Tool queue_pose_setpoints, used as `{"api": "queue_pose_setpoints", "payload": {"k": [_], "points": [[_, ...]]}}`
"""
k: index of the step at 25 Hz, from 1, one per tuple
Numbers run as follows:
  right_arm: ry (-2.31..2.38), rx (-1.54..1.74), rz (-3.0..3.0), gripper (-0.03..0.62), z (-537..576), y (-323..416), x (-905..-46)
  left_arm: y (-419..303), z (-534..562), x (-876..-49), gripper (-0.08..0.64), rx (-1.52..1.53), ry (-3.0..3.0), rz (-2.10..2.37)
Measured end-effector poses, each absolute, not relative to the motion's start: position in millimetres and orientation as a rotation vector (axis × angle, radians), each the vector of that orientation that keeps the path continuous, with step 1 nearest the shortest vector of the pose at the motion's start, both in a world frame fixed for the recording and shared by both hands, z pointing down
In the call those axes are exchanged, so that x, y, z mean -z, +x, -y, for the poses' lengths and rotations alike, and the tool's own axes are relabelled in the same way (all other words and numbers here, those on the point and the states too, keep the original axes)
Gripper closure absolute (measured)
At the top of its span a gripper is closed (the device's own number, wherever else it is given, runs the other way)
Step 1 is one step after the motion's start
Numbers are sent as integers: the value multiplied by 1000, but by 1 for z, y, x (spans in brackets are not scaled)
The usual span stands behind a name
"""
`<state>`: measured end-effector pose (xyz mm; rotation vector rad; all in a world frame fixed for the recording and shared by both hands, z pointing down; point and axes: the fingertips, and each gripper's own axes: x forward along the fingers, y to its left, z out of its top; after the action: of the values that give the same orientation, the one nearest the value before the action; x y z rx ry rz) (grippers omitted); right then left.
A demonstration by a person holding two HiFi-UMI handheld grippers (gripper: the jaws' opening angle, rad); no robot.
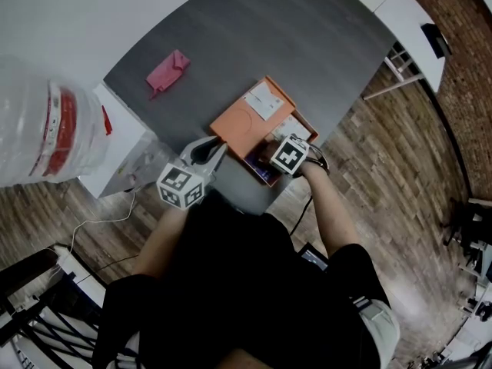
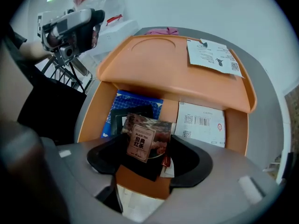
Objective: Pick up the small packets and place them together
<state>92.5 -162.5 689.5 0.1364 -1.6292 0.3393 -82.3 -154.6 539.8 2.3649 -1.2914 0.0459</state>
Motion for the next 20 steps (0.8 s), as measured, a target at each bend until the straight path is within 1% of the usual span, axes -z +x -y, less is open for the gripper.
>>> {"api": "queue_pose_setpoints", "payload": {"k": [5,7,9,10,11,13,16,20], "points": [[118,-342,1688,332,160,87,-689,-80,155,-539,485,-48,2367,1281],[126,-360,1757,359,160,78,-685,-79,155,-539,485,-52,2371,1275],[162,-367,1830,416,165,72,-677,-78,156,-540,485,-57,2375,1268],[183,-365,1862,460,168,70,-672,-78,156,-541,486,-61,2377,1264],[202,-357,1888,468,171,69,-667,-77,157,-541,485,-64,2379,1260],[231,-337,1924,518,175,69,-657,-75,159,-541,485,-67,2386,1249],[244,-340,1951,573,173,71,-650,-69,162,-540,485,-66,2401,1223],[247,-317,1974,580,170,71,-637,-60,166,-539,485,-72,2425,1191]]}}
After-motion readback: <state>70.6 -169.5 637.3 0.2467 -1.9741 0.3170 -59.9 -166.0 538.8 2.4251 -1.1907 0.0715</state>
